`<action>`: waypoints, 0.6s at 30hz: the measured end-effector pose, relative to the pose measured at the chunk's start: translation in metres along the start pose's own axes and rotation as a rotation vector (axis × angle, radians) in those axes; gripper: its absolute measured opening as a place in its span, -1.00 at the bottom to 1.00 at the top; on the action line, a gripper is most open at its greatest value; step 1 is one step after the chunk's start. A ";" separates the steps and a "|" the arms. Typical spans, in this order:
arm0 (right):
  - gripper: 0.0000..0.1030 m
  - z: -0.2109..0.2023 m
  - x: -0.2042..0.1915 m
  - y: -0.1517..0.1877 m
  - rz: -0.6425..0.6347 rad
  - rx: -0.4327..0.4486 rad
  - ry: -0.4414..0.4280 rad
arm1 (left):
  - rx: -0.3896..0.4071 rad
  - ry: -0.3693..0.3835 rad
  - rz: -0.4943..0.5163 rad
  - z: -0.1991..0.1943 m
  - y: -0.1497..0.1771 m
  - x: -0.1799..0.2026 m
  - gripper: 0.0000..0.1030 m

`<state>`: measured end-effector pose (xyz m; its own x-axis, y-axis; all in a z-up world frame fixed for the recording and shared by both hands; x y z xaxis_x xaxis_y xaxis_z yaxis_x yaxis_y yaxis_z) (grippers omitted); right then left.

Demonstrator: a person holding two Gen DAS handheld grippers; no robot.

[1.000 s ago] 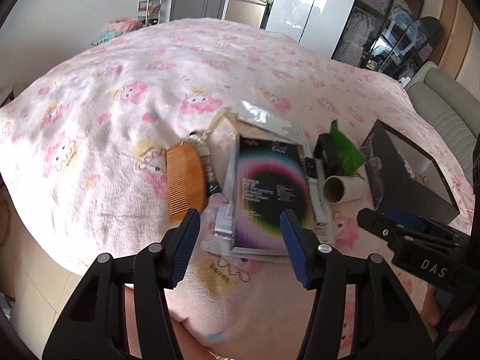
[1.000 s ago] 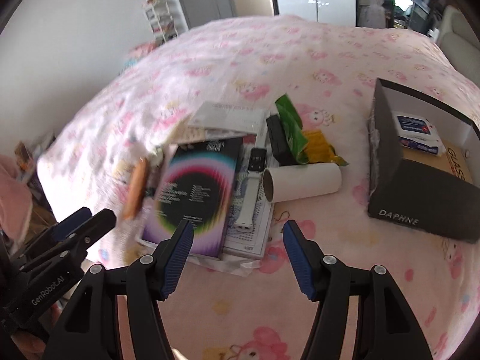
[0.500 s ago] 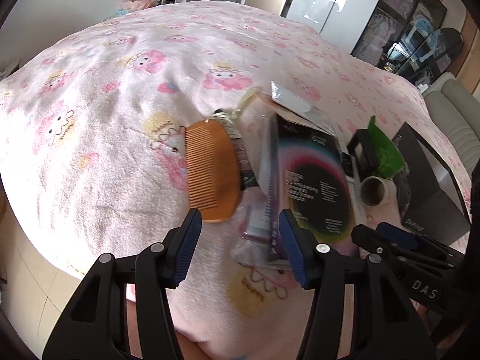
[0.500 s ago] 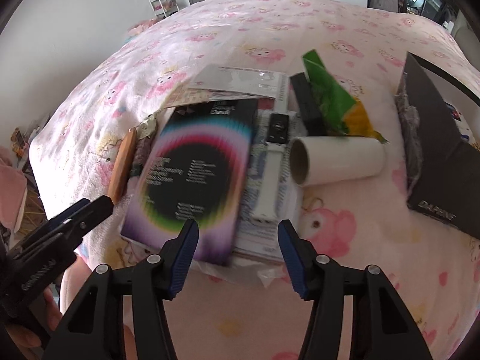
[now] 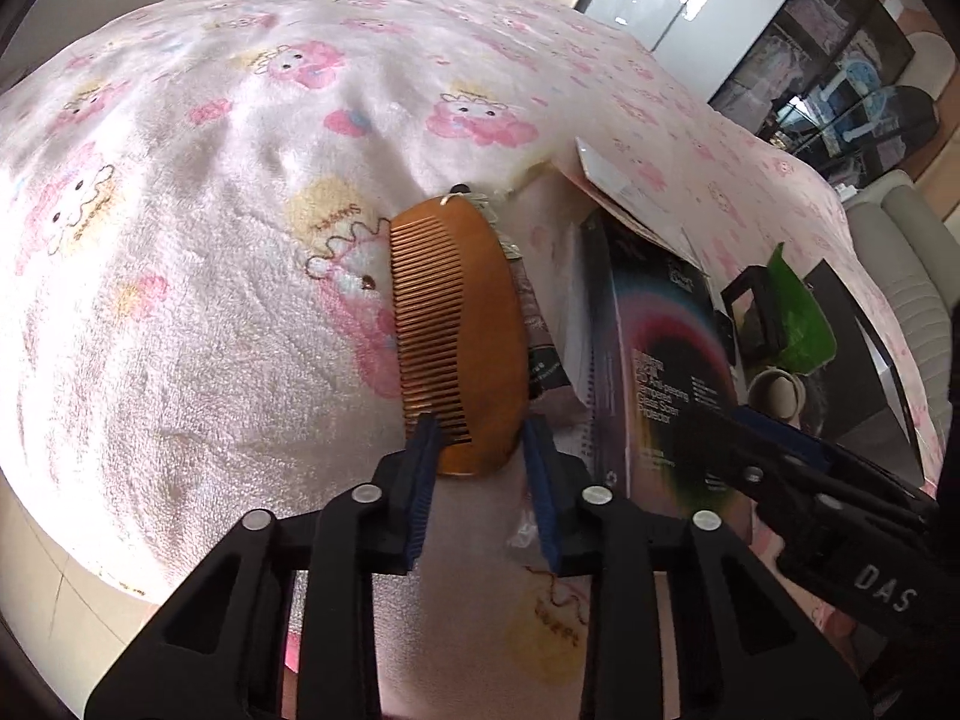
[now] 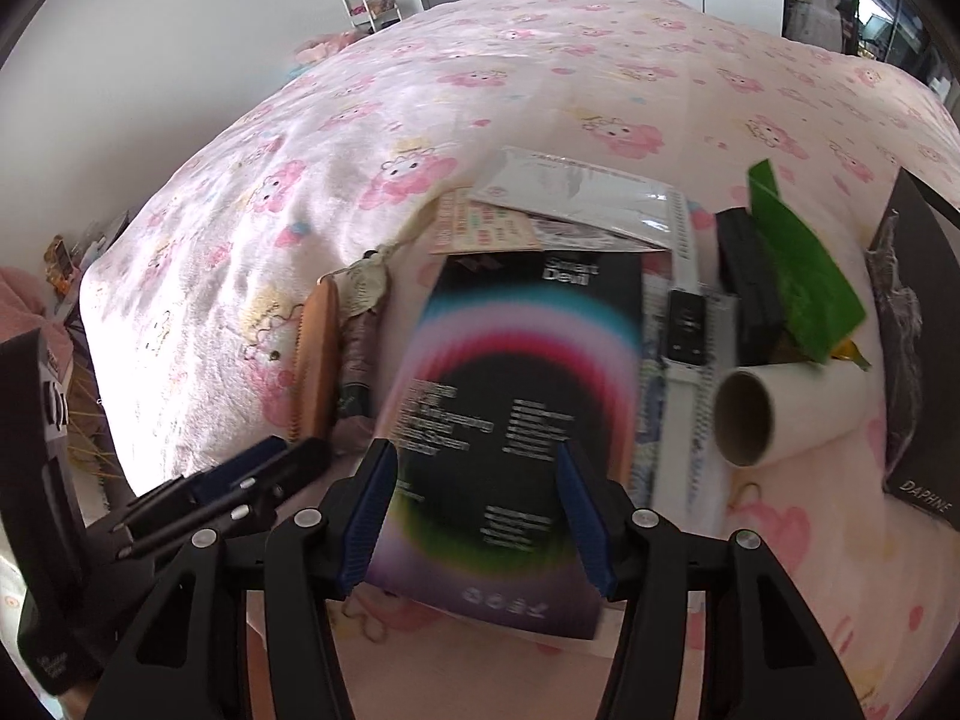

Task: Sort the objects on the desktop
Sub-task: 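Close the left tool on the wooden comb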

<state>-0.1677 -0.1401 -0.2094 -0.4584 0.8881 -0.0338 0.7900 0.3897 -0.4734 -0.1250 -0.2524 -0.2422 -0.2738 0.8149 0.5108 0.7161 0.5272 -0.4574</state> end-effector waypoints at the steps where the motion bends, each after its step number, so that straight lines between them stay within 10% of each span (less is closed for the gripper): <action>1: 0.00 0.001 -0.004 0.000 -0.001 -0.007 -0.008 | -0.005 0.013 -0.003 0.000 0.000 0.000 -0.56; 18: 0.00 0.018 -0.081 -0.021 -0.172 -0.015 -0.057 | 0.056 -0.011 -0.131 -0.026 -0.021 -0.062 -0.55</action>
<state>-0.1542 -0.2248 -0.2130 -0.6093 0.7929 -0.0036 0.7037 0.5387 -0.4632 -0.1062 -0.3206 -0.2451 -0.3698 0.7407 0.5608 0.6367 0.6417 -0.4276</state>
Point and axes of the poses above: each gripper's, at about its wrist camera, not at the fingertips, and z roughly the way its jaws point, x to its right, y to its underside, the point moved 9 cm from there along z, roughly the way its jaws point, and after that the axes turned 11 degrees about y, right-handed, at the moved point
